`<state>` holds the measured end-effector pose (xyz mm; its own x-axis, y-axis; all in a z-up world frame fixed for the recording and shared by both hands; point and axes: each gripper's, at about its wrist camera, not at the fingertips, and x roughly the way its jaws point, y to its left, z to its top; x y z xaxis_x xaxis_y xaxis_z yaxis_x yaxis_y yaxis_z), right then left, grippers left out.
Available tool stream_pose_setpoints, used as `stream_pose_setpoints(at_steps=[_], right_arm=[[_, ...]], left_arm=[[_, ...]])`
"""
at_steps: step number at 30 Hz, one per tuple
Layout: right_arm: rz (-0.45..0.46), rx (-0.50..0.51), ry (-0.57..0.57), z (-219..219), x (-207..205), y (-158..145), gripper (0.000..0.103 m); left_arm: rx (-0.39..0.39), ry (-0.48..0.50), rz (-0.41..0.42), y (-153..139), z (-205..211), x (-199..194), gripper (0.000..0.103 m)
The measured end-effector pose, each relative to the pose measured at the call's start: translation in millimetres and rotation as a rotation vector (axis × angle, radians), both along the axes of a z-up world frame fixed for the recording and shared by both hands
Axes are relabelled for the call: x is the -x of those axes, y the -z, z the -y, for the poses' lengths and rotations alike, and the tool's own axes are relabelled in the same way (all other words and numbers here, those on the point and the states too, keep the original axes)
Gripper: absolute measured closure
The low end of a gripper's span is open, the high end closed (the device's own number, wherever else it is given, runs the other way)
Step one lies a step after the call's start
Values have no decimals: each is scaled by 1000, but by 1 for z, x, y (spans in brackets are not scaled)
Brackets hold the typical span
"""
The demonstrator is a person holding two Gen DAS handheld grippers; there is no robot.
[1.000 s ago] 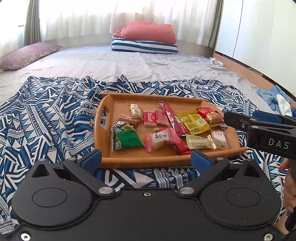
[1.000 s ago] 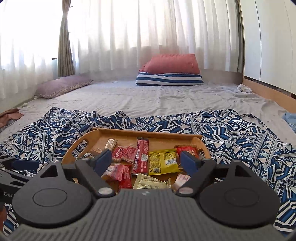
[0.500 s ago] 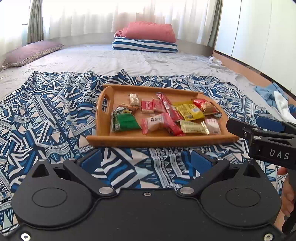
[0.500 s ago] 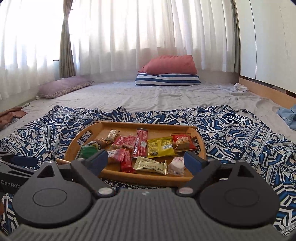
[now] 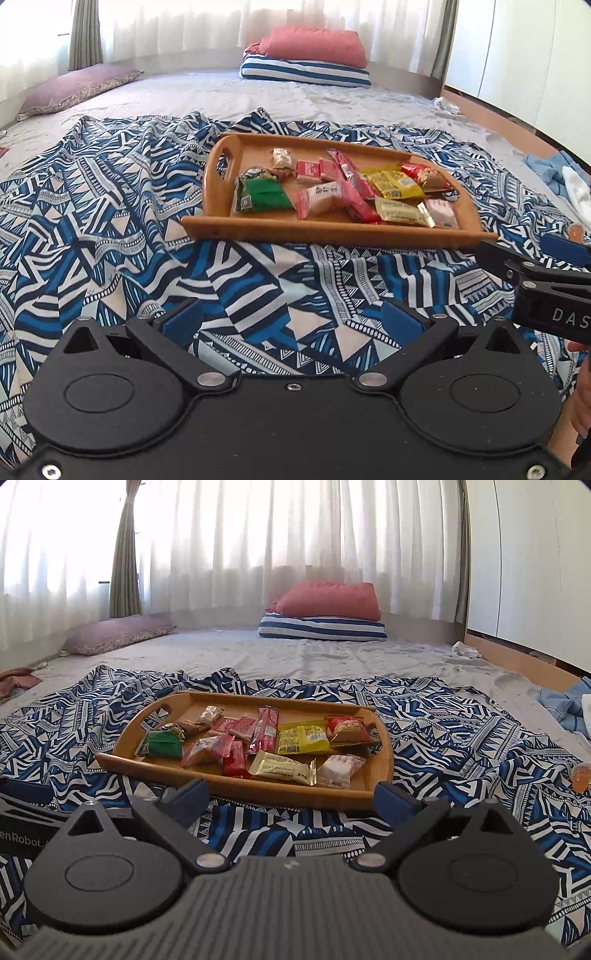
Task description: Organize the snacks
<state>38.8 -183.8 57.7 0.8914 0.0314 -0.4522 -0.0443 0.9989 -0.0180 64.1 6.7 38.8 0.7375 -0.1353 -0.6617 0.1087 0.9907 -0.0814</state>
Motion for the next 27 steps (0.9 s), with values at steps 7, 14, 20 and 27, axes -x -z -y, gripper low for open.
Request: stream_pose_setpoints(at_steps=[7,14,20,27], right_arm=[[-39,-13,35,7,1,24,0],[-87,-8,54,10,-7,48,0],[-135,-20,72,12,-15,62,0],[-192,-23,63,15,-25,70,0]], left_arm=[[-34,-22,-14,19,4,-3,0],[-42,-46,-38,36,5,-10,0],[-78,-47,-25,43,10,-14,0],[-83,-61,-10,49,12,-16,0]])
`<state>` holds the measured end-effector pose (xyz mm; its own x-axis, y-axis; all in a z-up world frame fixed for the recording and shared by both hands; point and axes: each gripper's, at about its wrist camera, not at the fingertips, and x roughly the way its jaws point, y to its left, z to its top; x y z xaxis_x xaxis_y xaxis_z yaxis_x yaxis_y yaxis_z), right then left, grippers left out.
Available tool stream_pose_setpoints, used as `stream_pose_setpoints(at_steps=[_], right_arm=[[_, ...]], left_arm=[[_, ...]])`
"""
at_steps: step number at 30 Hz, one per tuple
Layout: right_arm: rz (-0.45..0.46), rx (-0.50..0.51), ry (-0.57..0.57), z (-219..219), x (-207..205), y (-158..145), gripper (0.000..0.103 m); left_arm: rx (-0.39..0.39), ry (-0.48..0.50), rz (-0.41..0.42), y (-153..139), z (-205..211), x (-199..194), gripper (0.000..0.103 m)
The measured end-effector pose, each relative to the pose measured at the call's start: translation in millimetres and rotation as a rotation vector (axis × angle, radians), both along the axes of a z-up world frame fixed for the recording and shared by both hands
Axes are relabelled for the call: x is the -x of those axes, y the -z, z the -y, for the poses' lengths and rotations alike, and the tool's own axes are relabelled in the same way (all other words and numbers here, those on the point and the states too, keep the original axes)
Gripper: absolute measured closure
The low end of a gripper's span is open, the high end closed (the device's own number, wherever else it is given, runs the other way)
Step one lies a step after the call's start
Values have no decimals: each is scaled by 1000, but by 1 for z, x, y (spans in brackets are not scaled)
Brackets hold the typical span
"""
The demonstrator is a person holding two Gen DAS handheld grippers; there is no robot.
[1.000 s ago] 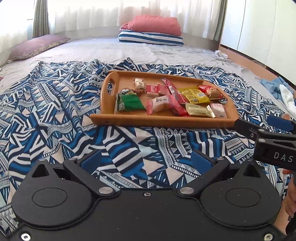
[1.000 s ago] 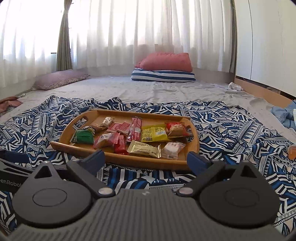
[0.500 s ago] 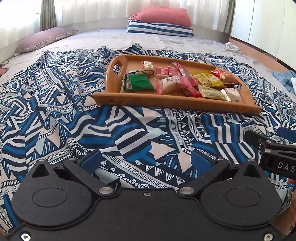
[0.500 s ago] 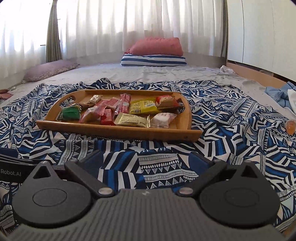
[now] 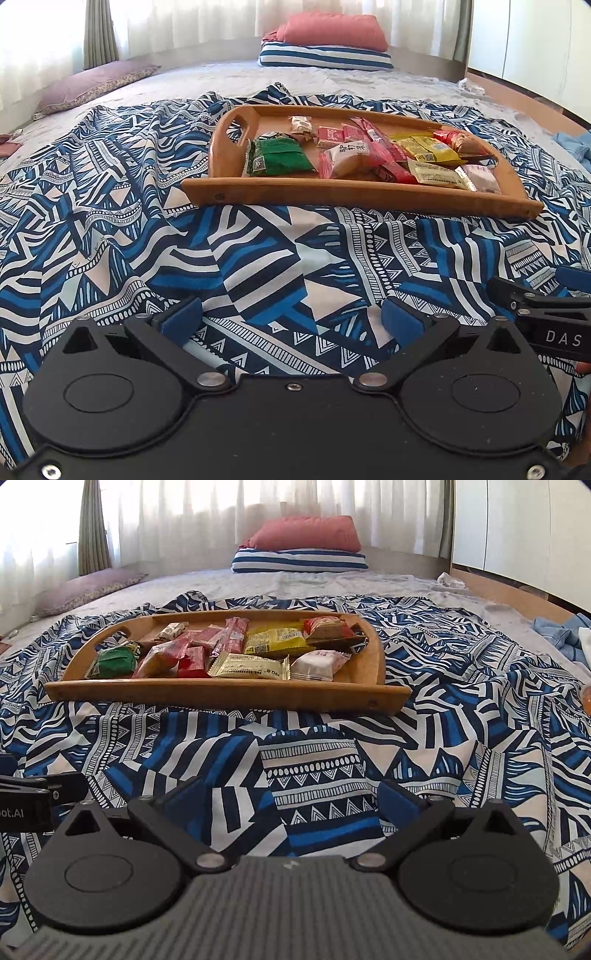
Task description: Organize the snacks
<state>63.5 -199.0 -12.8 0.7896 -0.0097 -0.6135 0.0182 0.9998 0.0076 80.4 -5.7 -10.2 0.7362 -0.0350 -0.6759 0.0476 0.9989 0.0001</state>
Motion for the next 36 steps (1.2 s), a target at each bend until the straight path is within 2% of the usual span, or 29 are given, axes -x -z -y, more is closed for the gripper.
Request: stream_pose_setpoints(at_steps=[11,36], right_arm=[[34,13,-6,-1,5,4,0],[43,34,-12,-3,8,5,0]], left_arm=[[-28,0,-2,1,3,1,0],[-1,-10,-25,1,1,-3,0]])
